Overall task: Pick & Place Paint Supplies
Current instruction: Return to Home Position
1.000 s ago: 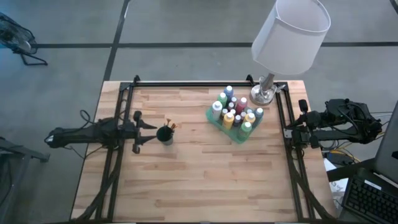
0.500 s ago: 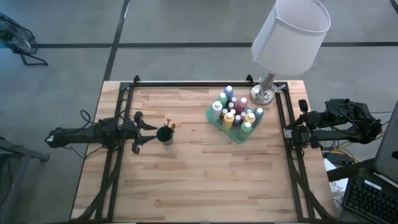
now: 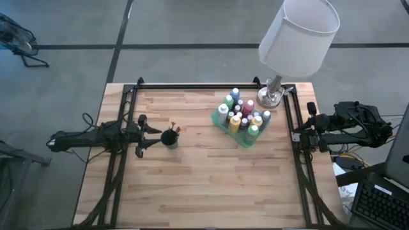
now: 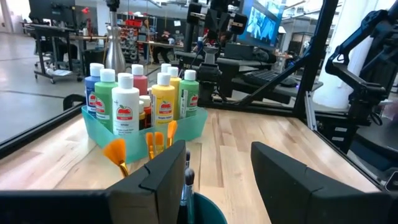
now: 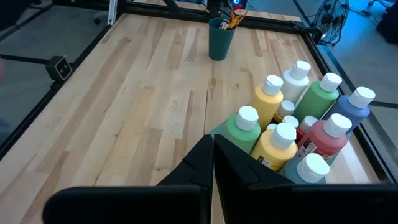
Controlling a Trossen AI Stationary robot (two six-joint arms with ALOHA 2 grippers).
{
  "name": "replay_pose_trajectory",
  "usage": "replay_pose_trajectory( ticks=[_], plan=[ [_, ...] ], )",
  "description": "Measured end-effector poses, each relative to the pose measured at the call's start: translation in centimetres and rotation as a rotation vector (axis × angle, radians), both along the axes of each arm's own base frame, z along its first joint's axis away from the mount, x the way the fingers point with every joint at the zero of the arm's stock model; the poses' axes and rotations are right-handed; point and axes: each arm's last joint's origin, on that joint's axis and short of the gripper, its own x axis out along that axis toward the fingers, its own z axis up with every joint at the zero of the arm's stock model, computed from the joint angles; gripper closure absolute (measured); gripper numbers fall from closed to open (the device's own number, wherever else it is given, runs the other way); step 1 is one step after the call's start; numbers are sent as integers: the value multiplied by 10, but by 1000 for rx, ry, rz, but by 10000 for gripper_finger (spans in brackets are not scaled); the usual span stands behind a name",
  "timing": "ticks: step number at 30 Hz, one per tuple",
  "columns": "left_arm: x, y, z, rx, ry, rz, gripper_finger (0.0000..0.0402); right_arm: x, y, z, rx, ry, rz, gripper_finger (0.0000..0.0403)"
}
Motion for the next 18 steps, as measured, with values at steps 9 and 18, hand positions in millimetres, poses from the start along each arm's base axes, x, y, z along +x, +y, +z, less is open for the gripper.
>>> replay_pose_trajectory(
  ticks=[9, 18],
  plan=[
    [0, 0, 0, 0, -2, 1, 213, 0, 0, 0, 0, 0, 0, 394],
    [0, 0, 0, 0, -4, 1, 213, 0, 0, 0, 10, -2, 2, 394]
  ],
)
